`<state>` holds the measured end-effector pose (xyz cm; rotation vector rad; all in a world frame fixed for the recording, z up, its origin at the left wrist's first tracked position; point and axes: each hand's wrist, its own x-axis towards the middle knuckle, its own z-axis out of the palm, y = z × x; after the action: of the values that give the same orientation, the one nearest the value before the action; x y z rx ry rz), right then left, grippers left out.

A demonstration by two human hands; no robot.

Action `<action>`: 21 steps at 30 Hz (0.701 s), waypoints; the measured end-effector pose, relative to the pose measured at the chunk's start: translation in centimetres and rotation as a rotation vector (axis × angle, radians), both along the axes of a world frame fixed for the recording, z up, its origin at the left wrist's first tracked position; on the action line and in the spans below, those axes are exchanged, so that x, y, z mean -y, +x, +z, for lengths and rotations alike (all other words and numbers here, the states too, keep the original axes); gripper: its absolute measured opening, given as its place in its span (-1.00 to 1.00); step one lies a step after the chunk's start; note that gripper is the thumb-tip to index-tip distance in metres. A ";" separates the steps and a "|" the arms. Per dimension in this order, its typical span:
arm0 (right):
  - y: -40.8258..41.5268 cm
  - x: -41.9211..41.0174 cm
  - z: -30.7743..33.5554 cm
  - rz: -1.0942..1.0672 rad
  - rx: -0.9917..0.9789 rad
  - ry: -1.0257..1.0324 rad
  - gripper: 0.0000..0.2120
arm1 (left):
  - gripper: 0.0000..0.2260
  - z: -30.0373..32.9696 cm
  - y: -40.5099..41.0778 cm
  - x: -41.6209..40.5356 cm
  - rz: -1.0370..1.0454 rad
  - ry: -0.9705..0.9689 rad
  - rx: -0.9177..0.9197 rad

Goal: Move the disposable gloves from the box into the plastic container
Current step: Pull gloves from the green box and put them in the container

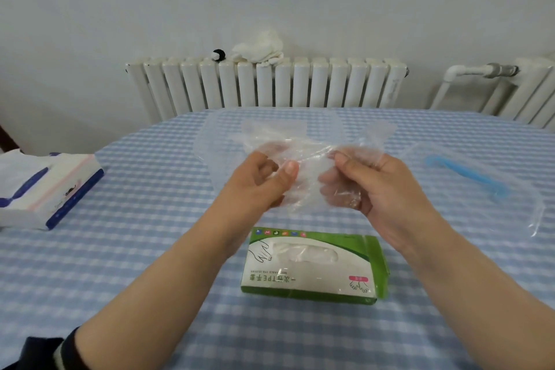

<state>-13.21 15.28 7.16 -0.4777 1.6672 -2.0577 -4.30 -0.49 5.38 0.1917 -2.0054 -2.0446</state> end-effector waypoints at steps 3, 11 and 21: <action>-0.3 -0.1 -0.3 0.003 -0.040 0.083 -0.89 | -0.52 0.4 -0.4 -0.1 0.313 0.041 -0.189; -0.7 -0.6 0.4 0.153 -0.266 0.455 -0.85 | -0.36 4.6 -1.0 -0.8 0.271 -0.830 -0.275; -2.4 -2.0 1.1 0.291 -0.334 0.577 -0.89 | -0.90 5.2 -4.2 -0.8 0.029 -0.825 0.043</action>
<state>-15.63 17.25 8.25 -0.8273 2.1250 -1.2595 -8.47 0.34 10.63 0.0892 -2.6452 -1.0530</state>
